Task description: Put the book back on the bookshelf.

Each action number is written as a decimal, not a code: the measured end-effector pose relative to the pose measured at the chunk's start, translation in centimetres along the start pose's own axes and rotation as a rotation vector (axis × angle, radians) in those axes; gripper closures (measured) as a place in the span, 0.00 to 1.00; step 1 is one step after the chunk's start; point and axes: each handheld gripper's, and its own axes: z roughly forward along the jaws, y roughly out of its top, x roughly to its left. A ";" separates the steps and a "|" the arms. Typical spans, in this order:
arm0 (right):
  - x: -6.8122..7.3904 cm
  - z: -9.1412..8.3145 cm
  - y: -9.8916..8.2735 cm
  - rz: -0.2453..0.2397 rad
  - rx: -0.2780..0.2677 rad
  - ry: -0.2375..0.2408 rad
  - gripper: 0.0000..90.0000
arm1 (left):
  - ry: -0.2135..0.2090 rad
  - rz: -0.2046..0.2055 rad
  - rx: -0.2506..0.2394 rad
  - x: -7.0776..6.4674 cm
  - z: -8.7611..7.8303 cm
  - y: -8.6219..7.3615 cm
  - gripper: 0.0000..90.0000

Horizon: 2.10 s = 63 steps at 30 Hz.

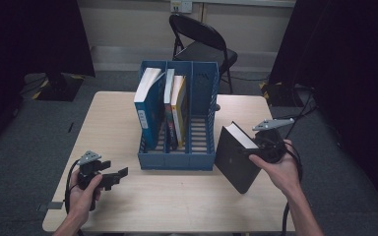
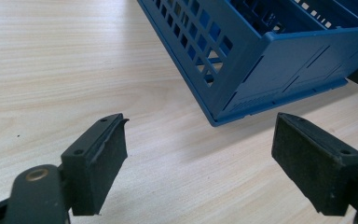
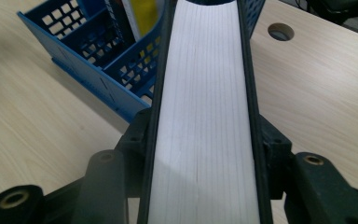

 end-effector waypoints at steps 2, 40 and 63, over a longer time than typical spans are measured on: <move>-0.1 0.1 0.3 0.007 0.026 -0.002 0.56 | 0.000 0.001 0.004 0.0 0.1 0.0 0.20; 0.5 3.1 3.8 -0.014 0.480 -0.017 0.58 | 0.005 -0.005 0.035 -0.2 0.5 -0.2 0.20; 0.2 3.2 3.8 0.022 0.496 -0.017 0.60 | 0.018 -0.030 0.032 0.4 0.5 -0.2 0.21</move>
